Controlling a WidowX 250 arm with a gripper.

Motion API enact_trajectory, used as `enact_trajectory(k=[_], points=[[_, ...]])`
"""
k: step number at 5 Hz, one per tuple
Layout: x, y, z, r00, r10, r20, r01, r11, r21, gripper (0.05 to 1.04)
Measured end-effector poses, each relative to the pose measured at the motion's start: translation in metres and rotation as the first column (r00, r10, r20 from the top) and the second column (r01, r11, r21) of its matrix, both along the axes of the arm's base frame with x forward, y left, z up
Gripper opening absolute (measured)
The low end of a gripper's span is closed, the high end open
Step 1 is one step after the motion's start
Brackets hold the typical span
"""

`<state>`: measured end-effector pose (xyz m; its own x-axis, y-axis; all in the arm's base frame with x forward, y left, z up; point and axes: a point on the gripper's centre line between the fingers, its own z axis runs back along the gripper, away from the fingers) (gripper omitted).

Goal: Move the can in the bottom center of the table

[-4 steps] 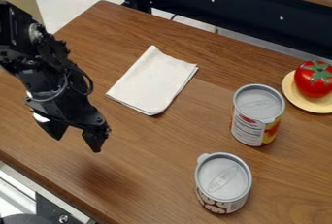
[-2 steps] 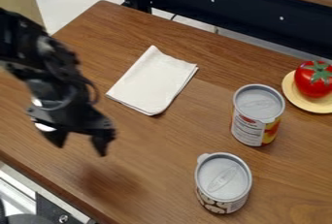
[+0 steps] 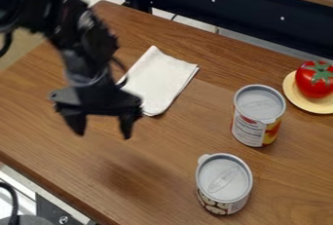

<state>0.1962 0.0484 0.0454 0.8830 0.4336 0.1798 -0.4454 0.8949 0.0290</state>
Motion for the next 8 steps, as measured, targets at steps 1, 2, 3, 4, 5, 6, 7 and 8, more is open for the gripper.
enact_trajectory(k=[1,2,3,4,5,6,7,8], points=[[0.001,-0.027,0.007,0.995,0.098,-0.001,-0.098,0.992,-0.078,0.997],[0.003,-0.052,0.016,0.974,0.223,0.043,-0.214,0.965,-0.155,0.997],[0.005,-0.076,0.016,0.908,0.416,0.051,-0.395,0.891,-0.223,0.997],[0.001,-0.103,0.012,0.846,0.532,-0.028,-0.521,0.817,-0.246,0.997],[-0.004,-0.128,0.005,0.799,0.594,-0.091,-0.596,0.763,-0.250,0.997],[-0.007,-0.153,-0.004,0.728,0.673,-0.132,-0.679,0.682,-0.272,0.997],[-0.005,-0.172,-0.017,0.663,0.736,-0.133,-0.738,0.614,-0.280,0.997],[0.000,-0.188,-0.026,0.618,0.773,-0.144,-0.775,0.567,-0.280,0.997]])
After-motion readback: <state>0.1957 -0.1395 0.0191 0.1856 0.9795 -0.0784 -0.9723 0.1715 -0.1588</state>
